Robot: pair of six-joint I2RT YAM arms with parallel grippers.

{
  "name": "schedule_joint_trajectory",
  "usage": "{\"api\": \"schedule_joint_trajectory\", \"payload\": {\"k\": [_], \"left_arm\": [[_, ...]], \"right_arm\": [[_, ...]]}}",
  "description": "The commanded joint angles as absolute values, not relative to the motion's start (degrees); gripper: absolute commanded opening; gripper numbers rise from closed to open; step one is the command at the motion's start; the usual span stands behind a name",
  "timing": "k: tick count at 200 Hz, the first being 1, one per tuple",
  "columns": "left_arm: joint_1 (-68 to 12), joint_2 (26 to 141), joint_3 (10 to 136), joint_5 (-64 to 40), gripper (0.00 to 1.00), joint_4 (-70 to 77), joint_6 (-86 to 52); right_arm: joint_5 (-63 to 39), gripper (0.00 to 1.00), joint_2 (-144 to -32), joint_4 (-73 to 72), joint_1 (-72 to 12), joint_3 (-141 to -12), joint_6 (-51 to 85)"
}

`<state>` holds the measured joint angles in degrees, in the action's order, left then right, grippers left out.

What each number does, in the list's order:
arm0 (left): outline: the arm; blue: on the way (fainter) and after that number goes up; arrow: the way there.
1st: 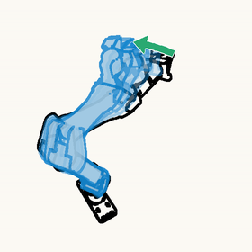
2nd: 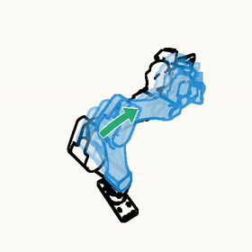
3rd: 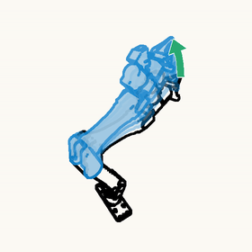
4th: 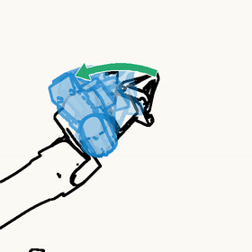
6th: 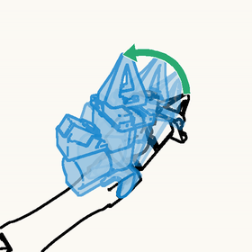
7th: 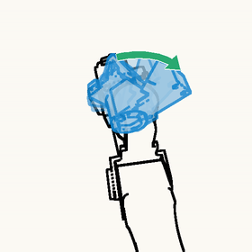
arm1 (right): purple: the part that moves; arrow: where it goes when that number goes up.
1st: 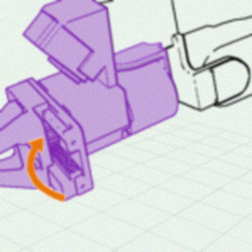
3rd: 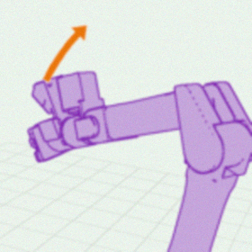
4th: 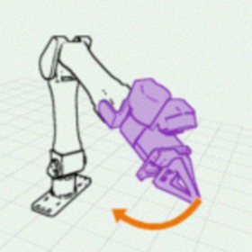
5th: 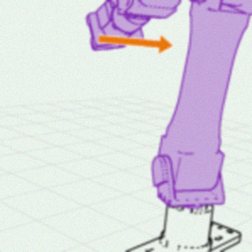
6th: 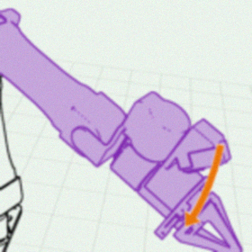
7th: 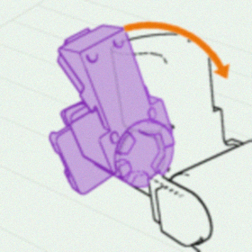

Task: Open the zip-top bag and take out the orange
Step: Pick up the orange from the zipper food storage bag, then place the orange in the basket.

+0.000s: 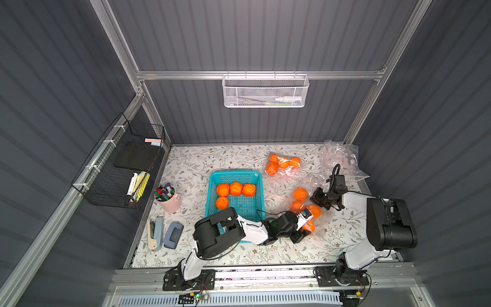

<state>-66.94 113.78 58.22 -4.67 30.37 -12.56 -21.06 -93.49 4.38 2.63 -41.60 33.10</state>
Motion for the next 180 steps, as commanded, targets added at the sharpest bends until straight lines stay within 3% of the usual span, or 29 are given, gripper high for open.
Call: {"api": "schedule_joint_trajectory", "payload": {"k": [1,36,83,111,131,180], "left_arm": [[-67.1,108.9,59.0,-8.7,0.41,19.6,-13.2],[-67.1,104.7,63.0,-13.7,0.41,-1.4,-9.3],[-64.7,93.3,59.8,-11.4,0.45,-13.8,-12.0],[-59.5,86.2,61.9,-5.1,0.46,-18.0,-13.7],[-52.6,82.7,62.6,5.0,0.48,-20.3,-16.2],[-41.8,81.2,57.2,20.3,0.51,-21.4,-20.0]], "right_arm": [[-20.0,0.10,-94.9,6.8,2.7,-42.0,33.7],[-20.0,0.10,-94.8,6.8,2.7,-41.9,33.8],[-20.0,0.10,-94.9,6.8,2.7,-42.0,33.7],[-20.0,0.10,-94.9,6.7,2.7,-41.9,33.8],[-20.0,0.10,-94.9,6.7,2.7,-41.9,33.8],[-20.0,0.10,-94.9,6.7,2.7,-41.9,33.8]]}}
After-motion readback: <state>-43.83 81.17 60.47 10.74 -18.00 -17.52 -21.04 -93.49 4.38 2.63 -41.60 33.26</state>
